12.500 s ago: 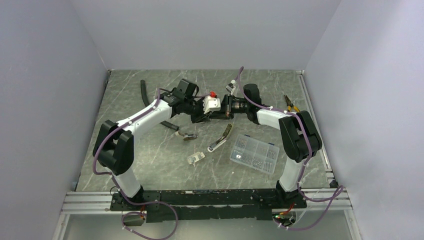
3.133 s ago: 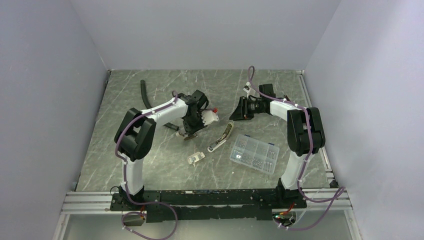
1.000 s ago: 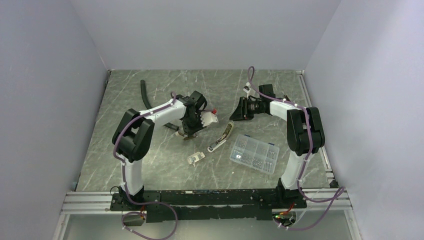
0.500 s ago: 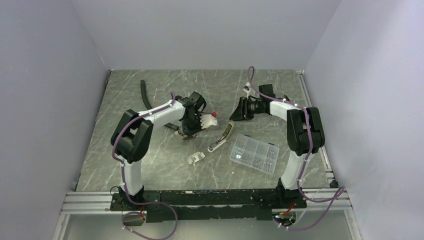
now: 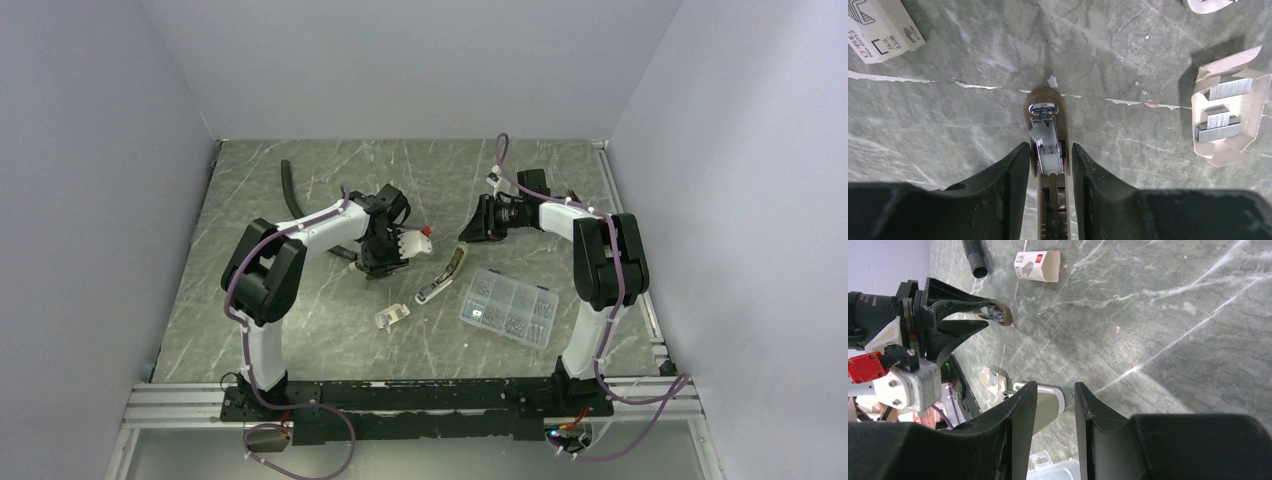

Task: Load the staples into the stapler
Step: Install the staple into the stapler.

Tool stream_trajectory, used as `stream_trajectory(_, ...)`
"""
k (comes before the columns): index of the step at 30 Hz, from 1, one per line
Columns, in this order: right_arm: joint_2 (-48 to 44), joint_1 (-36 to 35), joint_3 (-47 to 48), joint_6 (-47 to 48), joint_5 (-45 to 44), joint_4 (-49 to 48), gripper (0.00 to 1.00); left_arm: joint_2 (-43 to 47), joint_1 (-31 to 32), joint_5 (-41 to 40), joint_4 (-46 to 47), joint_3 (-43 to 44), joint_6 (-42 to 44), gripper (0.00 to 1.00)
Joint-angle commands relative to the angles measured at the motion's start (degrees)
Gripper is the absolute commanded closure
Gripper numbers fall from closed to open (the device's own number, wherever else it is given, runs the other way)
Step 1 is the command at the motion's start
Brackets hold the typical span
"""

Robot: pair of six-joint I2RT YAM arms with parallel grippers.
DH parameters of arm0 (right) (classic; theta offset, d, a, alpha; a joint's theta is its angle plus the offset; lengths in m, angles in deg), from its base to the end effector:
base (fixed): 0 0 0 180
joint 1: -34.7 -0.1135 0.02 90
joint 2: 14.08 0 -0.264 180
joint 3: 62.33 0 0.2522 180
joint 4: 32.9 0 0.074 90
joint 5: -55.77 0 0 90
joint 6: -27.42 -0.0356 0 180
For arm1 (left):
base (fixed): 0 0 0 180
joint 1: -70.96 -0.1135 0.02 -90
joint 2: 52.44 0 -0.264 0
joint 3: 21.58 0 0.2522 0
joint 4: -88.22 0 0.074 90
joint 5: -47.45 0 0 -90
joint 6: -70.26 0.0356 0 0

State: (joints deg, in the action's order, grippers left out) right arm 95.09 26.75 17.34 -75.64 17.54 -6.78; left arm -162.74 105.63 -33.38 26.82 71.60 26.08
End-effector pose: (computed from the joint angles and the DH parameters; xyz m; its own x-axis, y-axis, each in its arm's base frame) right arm 0.3729 0.0803 0.1594 -0.9148 0.0134 -0.4036 -0.3266 0.5631 0.7591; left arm 0.3046 -0.2176 0.1799 -0.1403 0.9578 -0.2507 0.9876 0.1535 0.0339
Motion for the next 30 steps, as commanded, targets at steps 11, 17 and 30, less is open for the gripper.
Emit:
stream_trajectory(11,0.31,0.39,-0.26,0.01,1.93,-2.16,0.64,3.49,-0.66,1.63,-2.36,0.68,-0.01,0.59)
stream_trajectory(17,-0.34,0.38,-0.3,0.19,1.86,-2.36,0.64,5.75,-2.06,4.54,-1.41,1.08,-1.66,0.59)
stream_trajectory(30,-1.43,0.38,0.01,1.26,1.15,-1.79,0.65,3.86,-3.52,9.34,3.71,1.61,-4.65,0.68)
